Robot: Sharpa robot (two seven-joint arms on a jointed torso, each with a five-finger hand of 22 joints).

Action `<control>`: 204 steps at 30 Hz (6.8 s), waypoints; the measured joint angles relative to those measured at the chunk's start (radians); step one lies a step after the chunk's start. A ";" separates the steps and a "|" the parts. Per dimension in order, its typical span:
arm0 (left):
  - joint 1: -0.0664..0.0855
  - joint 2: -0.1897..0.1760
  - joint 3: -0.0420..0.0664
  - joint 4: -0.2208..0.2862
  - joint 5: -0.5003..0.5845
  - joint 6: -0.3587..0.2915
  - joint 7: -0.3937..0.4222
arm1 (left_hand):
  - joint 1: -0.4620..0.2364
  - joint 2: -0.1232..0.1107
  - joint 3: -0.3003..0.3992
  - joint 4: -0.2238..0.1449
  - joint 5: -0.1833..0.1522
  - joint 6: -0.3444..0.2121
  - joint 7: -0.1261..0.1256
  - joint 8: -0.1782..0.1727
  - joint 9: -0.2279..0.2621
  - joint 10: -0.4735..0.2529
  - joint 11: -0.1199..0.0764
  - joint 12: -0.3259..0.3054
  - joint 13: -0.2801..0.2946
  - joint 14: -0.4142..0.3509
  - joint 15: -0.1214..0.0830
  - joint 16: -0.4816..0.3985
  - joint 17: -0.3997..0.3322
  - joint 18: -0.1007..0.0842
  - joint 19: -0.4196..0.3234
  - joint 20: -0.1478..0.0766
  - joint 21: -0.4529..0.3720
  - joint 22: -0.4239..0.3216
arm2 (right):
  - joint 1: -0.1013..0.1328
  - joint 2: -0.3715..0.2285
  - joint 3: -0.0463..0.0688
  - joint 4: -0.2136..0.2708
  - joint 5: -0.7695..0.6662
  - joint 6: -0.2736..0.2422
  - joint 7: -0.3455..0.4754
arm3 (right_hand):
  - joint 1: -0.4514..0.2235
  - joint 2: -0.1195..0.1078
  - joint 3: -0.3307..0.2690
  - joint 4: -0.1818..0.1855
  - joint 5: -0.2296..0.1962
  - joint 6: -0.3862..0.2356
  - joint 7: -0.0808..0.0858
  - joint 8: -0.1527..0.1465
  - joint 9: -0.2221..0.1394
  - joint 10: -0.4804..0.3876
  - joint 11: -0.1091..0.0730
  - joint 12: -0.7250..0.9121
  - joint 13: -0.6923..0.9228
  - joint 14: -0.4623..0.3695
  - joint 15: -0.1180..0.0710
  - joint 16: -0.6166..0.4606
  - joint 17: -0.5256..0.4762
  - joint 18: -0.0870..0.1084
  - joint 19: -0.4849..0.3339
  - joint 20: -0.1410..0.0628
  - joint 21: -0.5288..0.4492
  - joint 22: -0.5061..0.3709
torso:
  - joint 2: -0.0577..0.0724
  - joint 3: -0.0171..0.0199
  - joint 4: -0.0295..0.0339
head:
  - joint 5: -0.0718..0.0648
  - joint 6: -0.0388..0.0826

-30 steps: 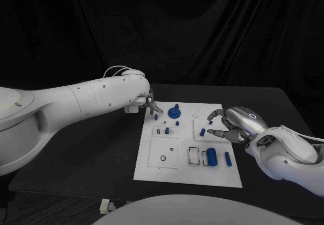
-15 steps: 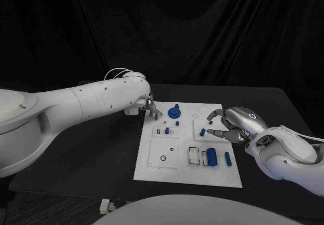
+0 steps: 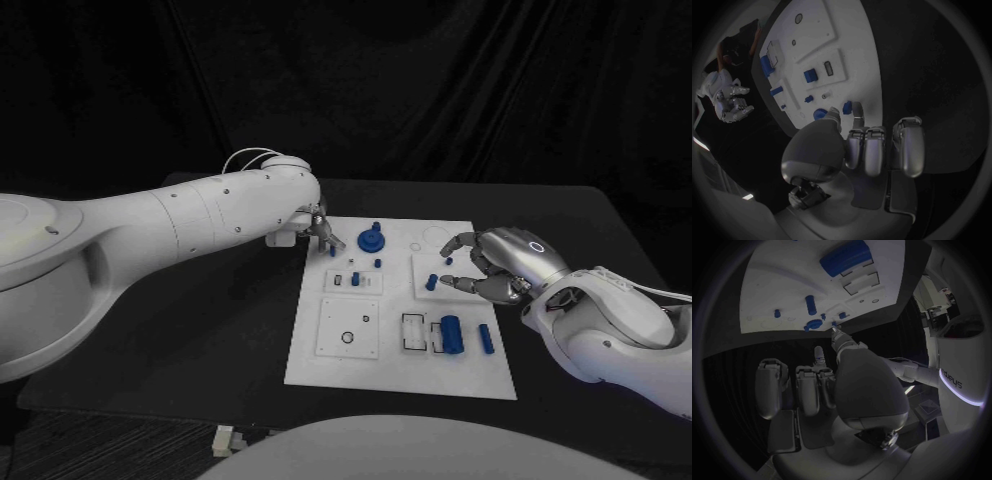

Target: Assemble the parts on the task board

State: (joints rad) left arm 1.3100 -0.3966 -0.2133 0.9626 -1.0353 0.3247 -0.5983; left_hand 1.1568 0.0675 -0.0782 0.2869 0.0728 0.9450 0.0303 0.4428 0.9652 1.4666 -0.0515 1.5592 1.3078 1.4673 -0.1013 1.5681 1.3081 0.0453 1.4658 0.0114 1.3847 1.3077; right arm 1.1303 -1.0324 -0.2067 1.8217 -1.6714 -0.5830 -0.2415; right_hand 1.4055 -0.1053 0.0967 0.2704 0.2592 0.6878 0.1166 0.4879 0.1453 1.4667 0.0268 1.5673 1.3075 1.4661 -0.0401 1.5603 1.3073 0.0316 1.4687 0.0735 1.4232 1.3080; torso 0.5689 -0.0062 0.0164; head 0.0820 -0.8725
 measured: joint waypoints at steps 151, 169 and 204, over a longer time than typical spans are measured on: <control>-0.008 -0.153 -0.001 0.375 -0.001 -0.079 -0.104 | 0.085 -0.125 0.428 -0.099 0.277 0.067 -0.005 -0.094 0.053 0.000 -0.004 -0.065 0.000 -0.002 -0.002 -0.041 -0.001 0.000 0.000 0.003 -0.022 0.000 | -0.004 0.017 0.000 -0.017 0.018 0.027 -0.003 | 0.000 0.000 0.003 0.003 0.003 0.007 0.000 0.000 -0.006 0.000 0.000 -0.004 0.001 0.000 0.000 -0.004 0.001 0.000 0.000 0.000 -0.008 -0.001 | 0.000 0.0000 -0.0001 | 0.019 0.000; -0.013 -0.147 0.003 0.364 -0.001 -0.075 -0.103 | 0.059 -0.120 0.429 -0.101 0.219 0.086 -0.018 -0.102 0.054 0.000 -0.004 -0.073 0.000 -0.002 -0.002 -0.051 -0.001 0.000 0.000 0.003 -0.027 0.000 | -0.005 0.019 0.000 -0.017 0.019 0.028 -0.003 | 0.000 0.000 0.000 0.005 0.003 0.010 0.003 0.000 -0.006 0.000 0.000 -0.004 0.000 0.000 0.000 -0.004 0.000 0.000 0.000 0.000 -0.008 0.000 | 0.000 -0.0002 0.0003 | 0.019 0.000; -0.028 -0.134 0.002 0.341 0.002 -0.061 -0.097 | -0.040 -0.102 0.359 -0.036 0.092 0.095 -0.012 -0.160 0.013 0.000 -0.004 -0.081 0.000 -0.002 -0.002 -0.059 -0.001 0.000 0.000 0.003 -0.045 0.000 | -0.006 0.020 0.000 -0.017 0.020 0.030 -0.003 | 0.000 0.000 0.000 0.005 0.003 0.010 0.003 0.000 -0.007 0.000 0.000 -0.004 0.000 0.000 0.000 -0.004 0.000 0.000 0.000 0.000 -0.008 0.000 | 0.000 0.0001 0.0000 | 0.016 0.000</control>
State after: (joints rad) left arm 1.2822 -0.5304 -0.2112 1.3039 -1.0330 0.2636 -0.6950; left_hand 1.1164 -0.0346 0.2803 0.2511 0.1652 1.0397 0.0183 0.2826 0.9785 1.4666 -0.0550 1.4780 1.3077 1.4651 -0.1035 1.5093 1.3074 0.0455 1.4658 0.0142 1.3392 1.3073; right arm 1.1247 -1.0120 -0.2069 1.8051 -1.6514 -0.5529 -0.2446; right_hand 1.4055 -0.1053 0.0967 0.2759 0.2625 0.6983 0.1201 0.4879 0.1379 1.4667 0.0269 1.5635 1.3076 1.4661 -0.0401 1.5563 1.3075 0.0316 1.4687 0.0735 1.4154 1.3076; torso 0.5687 -0.0061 0.0164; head 0.0985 -0.8725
